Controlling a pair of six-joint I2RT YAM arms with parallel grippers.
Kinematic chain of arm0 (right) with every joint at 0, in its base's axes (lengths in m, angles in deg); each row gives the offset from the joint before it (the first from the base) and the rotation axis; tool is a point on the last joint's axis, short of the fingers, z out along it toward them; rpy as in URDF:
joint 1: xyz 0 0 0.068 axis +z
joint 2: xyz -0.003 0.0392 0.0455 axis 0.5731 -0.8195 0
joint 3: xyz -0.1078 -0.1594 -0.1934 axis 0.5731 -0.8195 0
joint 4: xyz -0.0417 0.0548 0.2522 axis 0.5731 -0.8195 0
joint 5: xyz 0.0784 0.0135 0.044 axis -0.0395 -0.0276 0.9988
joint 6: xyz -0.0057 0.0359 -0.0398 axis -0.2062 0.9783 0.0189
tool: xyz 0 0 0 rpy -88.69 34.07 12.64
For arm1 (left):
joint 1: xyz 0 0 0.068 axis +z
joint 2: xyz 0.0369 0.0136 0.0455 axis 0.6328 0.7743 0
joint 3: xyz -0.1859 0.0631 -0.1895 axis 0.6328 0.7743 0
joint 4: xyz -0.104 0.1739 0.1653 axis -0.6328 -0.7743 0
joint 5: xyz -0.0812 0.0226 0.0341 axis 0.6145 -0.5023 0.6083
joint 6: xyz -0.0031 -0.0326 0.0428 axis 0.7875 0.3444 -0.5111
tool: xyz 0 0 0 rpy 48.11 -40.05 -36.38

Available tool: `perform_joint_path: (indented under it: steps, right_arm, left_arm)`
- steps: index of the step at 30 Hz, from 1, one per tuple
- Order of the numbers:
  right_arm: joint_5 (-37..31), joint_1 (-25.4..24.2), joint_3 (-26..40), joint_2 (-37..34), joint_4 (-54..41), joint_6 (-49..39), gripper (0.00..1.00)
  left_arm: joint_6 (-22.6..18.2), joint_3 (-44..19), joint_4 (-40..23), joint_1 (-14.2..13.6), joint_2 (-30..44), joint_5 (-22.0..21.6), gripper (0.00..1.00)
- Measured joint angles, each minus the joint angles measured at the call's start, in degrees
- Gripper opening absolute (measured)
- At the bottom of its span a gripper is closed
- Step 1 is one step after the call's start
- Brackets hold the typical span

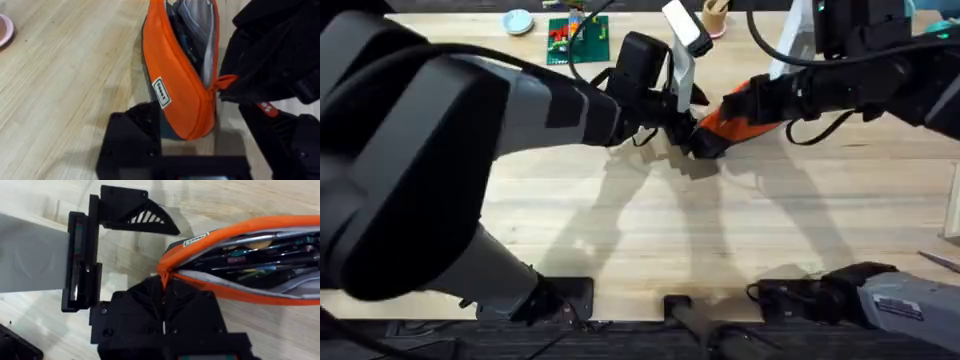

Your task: Unzip the bag, pick up the pens from the table one at a time and place them inside, then zip the bag closed.

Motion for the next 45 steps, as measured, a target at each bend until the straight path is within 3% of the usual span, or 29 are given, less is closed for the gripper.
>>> perform_joint_path:
  steps: [4, 7, 9, 13, 14, 26, 45]
  right_arm:
    - [0.0, 0.0, 0.0, 0.0, 0.0, 0.0, 0.03]
    - [0.0, 0.0, 0.0, 0.0, 0.0, 0.0, 0.03]
    - [0.0, 0.0, 0.0, 0.0, 0.0, 0.0, 0.03]
    - [0.0, 0.0, 0.0, 0.0, 0.0, 0.0, 0.03]
    - [0.0, 0.0, 0.0, 0.0, 0.0, 0.0, 0.03]
    - [0.1, -0.4, 0.0, 0.0, 0.0, 0.0, 0.03]
    - [0.1, -10.2, 0.0, 0.0, 2.2, -0.3, 0.031]
  left_arm:
    - [0.3, 0.0, 0.3, -0.1, 0.0, 0.0, 0.816]
    - [0.4, 0.0, 0.4, -0.1, 0.0, 0.0, 0.637]
    - [0.4, 0.0, 0.4, -0.1, 0.0, 0.0, 0.484]
    - [0.4, 0.0, 0.7, 0.0, 0.0, -0.7, 0.077]
    - [0.5, 0.0, 0.7, -0.1, 0.0, -0.8, 0.055]
    - [0.6, 0.0, 0.7, -0.1, 0.0, -0.8, 0.042]
    - [0.6, 0.0, 0.7, -0.1, 0.0, -0.9, 0.043]
